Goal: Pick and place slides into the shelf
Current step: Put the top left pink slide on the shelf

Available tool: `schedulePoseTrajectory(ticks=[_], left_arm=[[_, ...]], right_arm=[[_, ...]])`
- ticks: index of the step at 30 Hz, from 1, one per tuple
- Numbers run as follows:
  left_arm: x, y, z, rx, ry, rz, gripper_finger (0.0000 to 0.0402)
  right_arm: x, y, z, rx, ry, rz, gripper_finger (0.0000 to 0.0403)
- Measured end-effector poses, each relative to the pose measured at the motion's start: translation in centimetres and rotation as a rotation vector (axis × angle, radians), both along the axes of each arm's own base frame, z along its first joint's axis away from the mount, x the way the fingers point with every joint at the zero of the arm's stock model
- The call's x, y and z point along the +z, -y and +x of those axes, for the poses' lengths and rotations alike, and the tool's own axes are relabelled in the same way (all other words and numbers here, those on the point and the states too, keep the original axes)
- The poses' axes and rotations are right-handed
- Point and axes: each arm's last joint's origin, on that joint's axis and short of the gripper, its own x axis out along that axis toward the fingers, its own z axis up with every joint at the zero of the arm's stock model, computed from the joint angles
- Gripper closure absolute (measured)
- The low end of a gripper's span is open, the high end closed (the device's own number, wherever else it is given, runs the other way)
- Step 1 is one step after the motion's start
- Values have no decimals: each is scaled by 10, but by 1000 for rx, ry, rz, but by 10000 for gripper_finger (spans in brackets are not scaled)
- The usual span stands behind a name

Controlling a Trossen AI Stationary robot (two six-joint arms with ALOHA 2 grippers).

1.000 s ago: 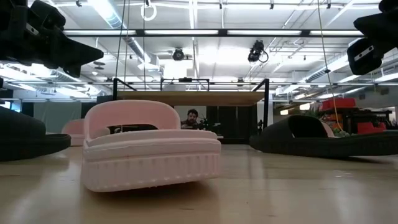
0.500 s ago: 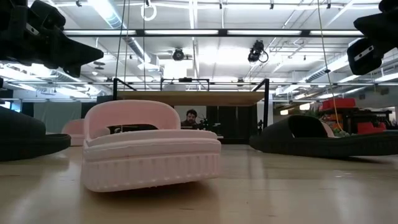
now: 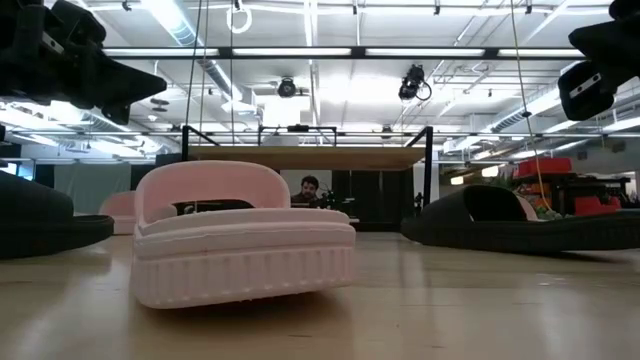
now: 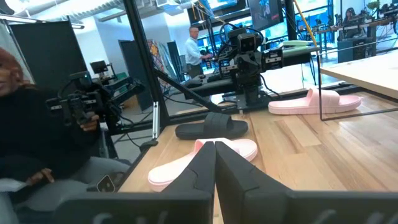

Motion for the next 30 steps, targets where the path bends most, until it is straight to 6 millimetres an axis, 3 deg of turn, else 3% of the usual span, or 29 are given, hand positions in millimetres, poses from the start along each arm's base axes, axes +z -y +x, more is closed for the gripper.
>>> schedulePoseTrajectory(ticks=[13,22,30], left_arm=[[-1,0,0,-6,28,-220,376],[-4,1,0,-28,-2,-278,371],[-5,2,0,-50,-19,-270,389]], right_arm=[[0,0,0,0,0,0,389],[0,0,0,0,0,0,389],[0,0,0,0,0,0,389]])
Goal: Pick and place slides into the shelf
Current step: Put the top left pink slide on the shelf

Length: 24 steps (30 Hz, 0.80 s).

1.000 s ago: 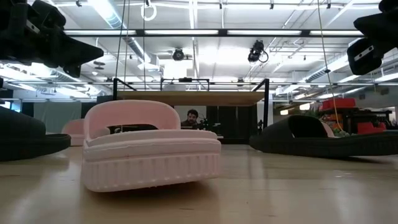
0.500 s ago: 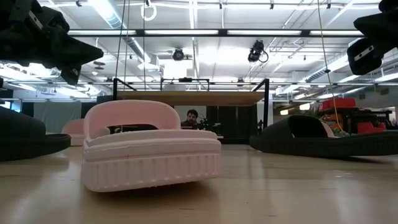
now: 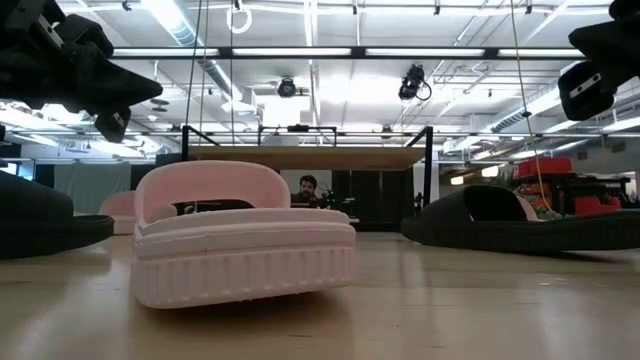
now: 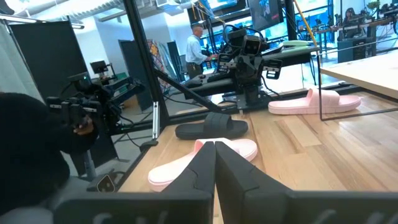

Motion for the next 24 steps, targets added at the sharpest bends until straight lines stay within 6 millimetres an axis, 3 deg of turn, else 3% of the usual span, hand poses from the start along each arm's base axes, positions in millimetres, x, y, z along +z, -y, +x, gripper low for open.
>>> schedulePoseTrajectory(ticks=[7,17,24], left_arm=[[0,1,0,-36,-4,-3,396],[-2,9,0,-296,-27,-115,392],[0,9,0,-311,6,14,383]], right_arm=[[0,0,0,0,0,0,389],[0,0,0,0,0,0,389],[0,0,0,0,0,0,389]])
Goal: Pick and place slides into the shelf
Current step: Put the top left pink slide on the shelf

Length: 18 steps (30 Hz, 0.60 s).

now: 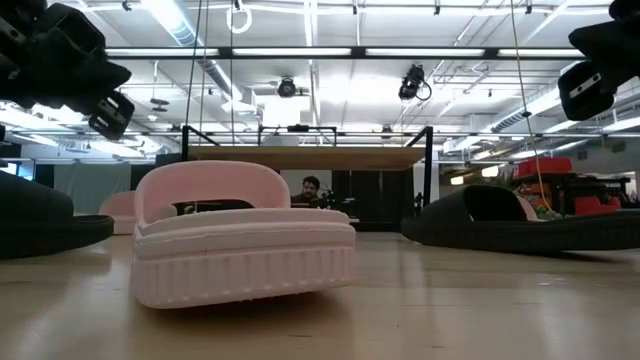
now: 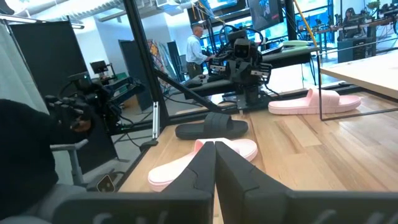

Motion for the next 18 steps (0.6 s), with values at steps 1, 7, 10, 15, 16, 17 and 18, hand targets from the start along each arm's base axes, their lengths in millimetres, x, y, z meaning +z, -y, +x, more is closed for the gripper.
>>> schedulePoseTrajectory(ticks=[1,7,10,15,16,17,18], left_arm=[[2,0,0,0,16,-3,378],[13,-3,-1,85,90,157,367],[37,-9,-6,263,98,383,369],[89,-21,-23,582,9,593,366],[101,-22,-27,607,2,610,364],[112,-23,-30,620,-13,624,361],[121,-24,-32,629,-43,652,359]], right_arm=[[0,0,0,0,0,0,389],[0,0,0,0,0,0,389],[0,0,0,0,0,0,389],[0,0,0,0,0,0,389],[0,0,0,0,0,0,389],[0,0,0,0,0,0,389],[0,0,0,0,0,0,389]])
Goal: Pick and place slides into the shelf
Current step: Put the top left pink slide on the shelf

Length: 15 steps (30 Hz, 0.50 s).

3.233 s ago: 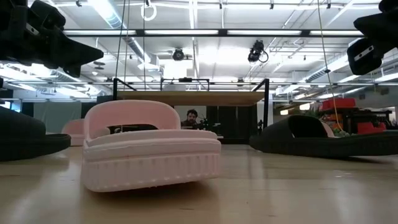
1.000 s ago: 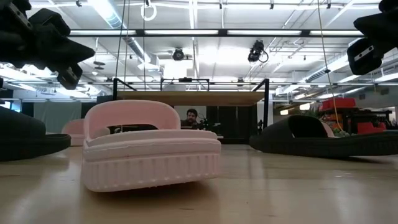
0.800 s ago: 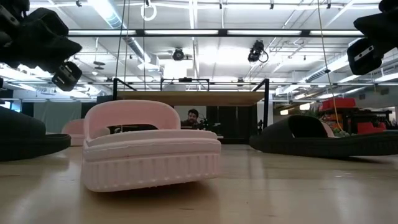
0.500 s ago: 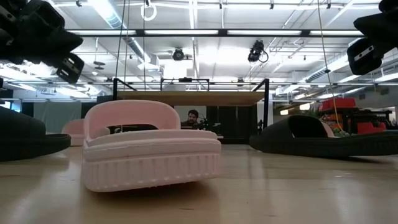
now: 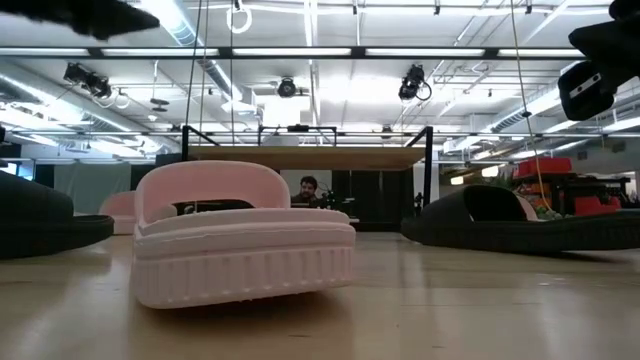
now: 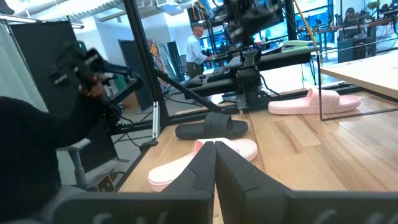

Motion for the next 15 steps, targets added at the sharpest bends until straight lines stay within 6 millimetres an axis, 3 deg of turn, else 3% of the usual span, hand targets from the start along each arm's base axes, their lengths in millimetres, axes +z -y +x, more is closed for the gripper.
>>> schedulePoseTrajectory(ticks=[8,11,15], left_arm=[[56,-4,0,164,-410,166,332],[62,-5,2,248,-603,184,312],[48,-4,10,313,-813,122,279]], right_arm=[[0,0,0,0,0,0,389],[0,0,0,0,0,0,389],[0,0,0,0,0,0,389]])
